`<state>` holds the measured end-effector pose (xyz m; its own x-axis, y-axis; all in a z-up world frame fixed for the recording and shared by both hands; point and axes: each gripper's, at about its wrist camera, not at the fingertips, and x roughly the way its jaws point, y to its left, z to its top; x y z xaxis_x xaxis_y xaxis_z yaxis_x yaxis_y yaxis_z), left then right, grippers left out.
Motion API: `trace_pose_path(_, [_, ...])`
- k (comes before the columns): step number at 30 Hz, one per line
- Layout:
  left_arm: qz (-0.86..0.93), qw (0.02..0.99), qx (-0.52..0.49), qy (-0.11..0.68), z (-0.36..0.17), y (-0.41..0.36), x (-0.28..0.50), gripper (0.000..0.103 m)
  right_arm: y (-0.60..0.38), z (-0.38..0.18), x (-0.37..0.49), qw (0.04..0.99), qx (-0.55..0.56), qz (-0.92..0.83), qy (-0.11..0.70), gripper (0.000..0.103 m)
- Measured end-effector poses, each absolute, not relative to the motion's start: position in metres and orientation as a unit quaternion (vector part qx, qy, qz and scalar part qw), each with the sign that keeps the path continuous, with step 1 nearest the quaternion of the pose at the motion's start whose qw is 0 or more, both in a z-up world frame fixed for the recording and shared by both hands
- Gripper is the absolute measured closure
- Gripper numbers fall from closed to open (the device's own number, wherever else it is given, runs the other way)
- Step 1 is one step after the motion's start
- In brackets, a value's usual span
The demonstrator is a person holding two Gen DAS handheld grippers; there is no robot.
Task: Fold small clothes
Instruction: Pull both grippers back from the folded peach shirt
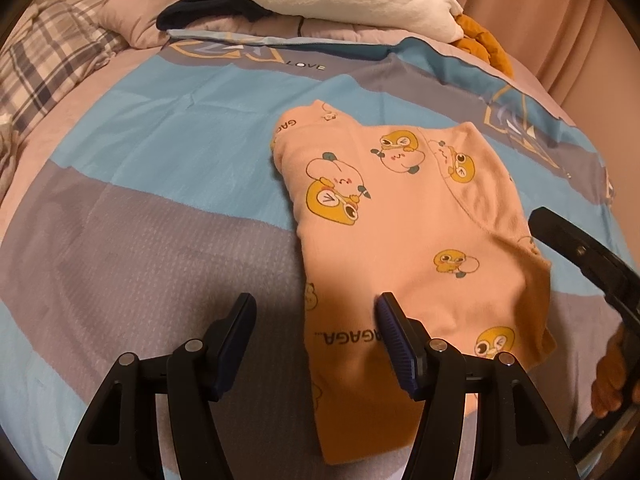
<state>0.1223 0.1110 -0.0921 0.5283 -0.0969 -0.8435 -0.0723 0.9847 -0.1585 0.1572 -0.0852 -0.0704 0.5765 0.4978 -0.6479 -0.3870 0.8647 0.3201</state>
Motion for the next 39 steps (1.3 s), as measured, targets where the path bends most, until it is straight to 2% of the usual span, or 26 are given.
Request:
trace_pose_path(5, [-0.005,0.871,-0.08,0.484,-0.094,0.106,0.116,0.041,-0.066,-0.068,0.14,0.876,0.041,0.303,0.373,0.079])
trace_pose_path(12, [-0.004,0.869,-0.082,0.488,-0.098,0.104,0.107,0.041,-0.054,-0.092,0.139,0.867,0.009,0.286,0.409,0.088])
trace_pose_path(20, [-0.002,0.868,-0.088,0.488,-0.092,0.103,0.088,0.041,-0.078,-0.092,0.128,0.87,0.03,0.254,0.422,0.087])
trace_pose_path(23, [-0.001,0.87,-0.091,0.484,-0.085,0.101,0.081,0.041,-0.086,-0.094,0.12,0.871,0.031,0.236,0.43,0.081])
trace_pose_path(26, [-0.001,0.872,-0.094,0.48,-0.078,0.099,0.074,0.039,-0.096,-0.095,0.11,0.871,0.036,0.223,0.436,0.08])
trace_pose_path(27, [0.0,0.873,-0.095,0.478,-0.075,0.098,0.072,0.036,-0.099,-0.094,0.108,0.871,0.04,0.223,0.436,0.078])
trace_pose_path(29, [0.003,0.876,-0.097,0.472,-0.069,0.096,0.068,0.018,-0.103,-0.089,0.1,0.872,0.043,0.223,0.433,0.07])
trace_pose_path(31, [0.003,0.88,-0.101,0.464,-0.063,0.094,0.063,0.014,-0.106,-0.082,0.091,0.874,0.043,0.227,0.428,0.053])
trace_pose_path(35, [0.001,0.883,-0.106,0.457,-0.053,0.089,0.054,0.013,-0.106,-0.068,0.074,0.878,0.038,0.235,0.414,0.039])
trace_pose_path(36, [0.001,0.885,-0.106,0.454,-0.05,0.088,0.051,0.013,-0.105,-0.065,0.07,0.879,0.035,0.236,0.412,0.032])
trace_pose_path(39, [0.003,0.89,-0.099,0.446,-0.04,0.083,0.043,0.004,-0.105,-0.055,0.059,0.882,0.027,0.242,0.403,0.016])
